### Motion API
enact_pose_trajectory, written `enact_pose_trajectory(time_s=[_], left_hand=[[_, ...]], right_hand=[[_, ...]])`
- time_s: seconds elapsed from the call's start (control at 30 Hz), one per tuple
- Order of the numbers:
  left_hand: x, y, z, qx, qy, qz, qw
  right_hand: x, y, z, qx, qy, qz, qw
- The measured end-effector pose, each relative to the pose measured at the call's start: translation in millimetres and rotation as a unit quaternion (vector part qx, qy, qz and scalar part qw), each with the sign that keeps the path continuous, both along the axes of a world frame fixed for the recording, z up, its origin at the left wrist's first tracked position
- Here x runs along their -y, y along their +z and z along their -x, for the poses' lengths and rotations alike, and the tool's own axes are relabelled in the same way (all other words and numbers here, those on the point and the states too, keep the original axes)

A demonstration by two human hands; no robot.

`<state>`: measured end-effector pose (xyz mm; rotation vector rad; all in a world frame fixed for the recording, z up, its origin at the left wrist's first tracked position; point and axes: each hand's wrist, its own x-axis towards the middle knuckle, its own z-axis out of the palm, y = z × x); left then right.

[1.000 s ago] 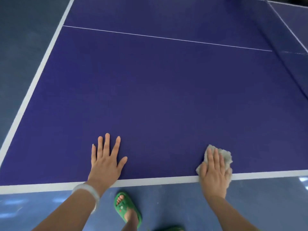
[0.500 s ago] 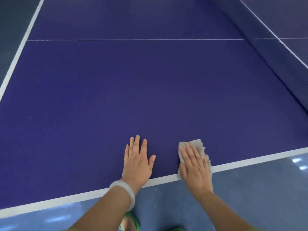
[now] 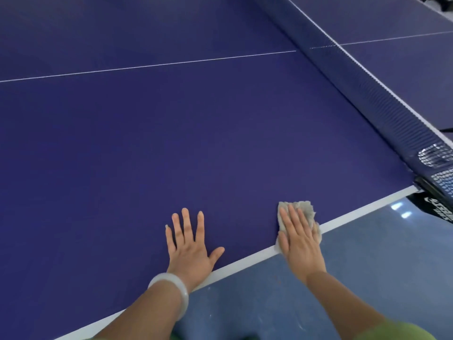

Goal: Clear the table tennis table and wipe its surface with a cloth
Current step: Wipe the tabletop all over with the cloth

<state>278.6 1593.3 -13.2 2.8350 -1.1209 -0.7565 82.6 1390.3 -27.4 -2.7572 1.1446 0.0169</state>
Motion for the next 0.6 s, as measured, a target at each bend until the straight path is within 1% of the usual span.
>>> enact_pose_trajectory(time_s=[0.07, 0.1, 0.13, 0.17, 0.2, 0.3, 0.37, 0.4, 0.43, 0.47, 0.53, 0.6], left_hand=[[0, 1, 0, 0.003, 0.000, -0.003, 1.000], [0, 1, 1, 0.003, 0.001, -0.003, 1.000], [1, 2, 1, 0.001, 0.002, -0.003, 1.000], [1, 2, 1, -0.003, 0.004, -0.003, 1.000], [1, 2, 1, -0.008, 0.006, -0.004, 1.000], [1, 1, 1, -0.011, 0.006, -0.015, 1.000], [1, 1, -1, -0.012, 0.003, -0.028, 1.000], [2, 1, -1, -0.015, 0.002, -0.035, 0.999], [3, 2, -1, -0.017, 0.005, -0.041, 0.999], [7, 4, 0, -0.014, 0.012, -0.045, 0.999], [22, 11, 4, 0.003, 0.036, -0.027, 0.999], [50, 20, 14, 0.021, 0.016, 0.021, 0.999]], right_hand=[[12, -1, -5, 0.016, -0.142, -0.027, 0.989], [8, -2, -14, 0.025, -0.195, -0.036, 0.980], [-2, -3, -25, 0.031, -0.223, -0.040, 0.974], [-18, -3, -35, 0.036, -0.221, -0.034, 0.974], [-37, -4, -45, 0.040, -0.193, -0.019, 0.980], [-86, -4, -57, 0.043, -0.020, 0.005, 0.999], [-88, -7, -47, 0.049, 0.086, 0.002, 0.995], [-79, -7, -38, 0.050, 0.118, 0.005, 0.992], [-67, -7, -29, 0.049, 0.125, 0.012, 0.991], [-53, -7, -21, 0.050, 0.101, 0.016, 0.994], [-24, -4, -10, 0.046, 0.003, 0.003, 0.999], [-5, -2, -6, 0.037, -0.059, -0.001, 0.998]])
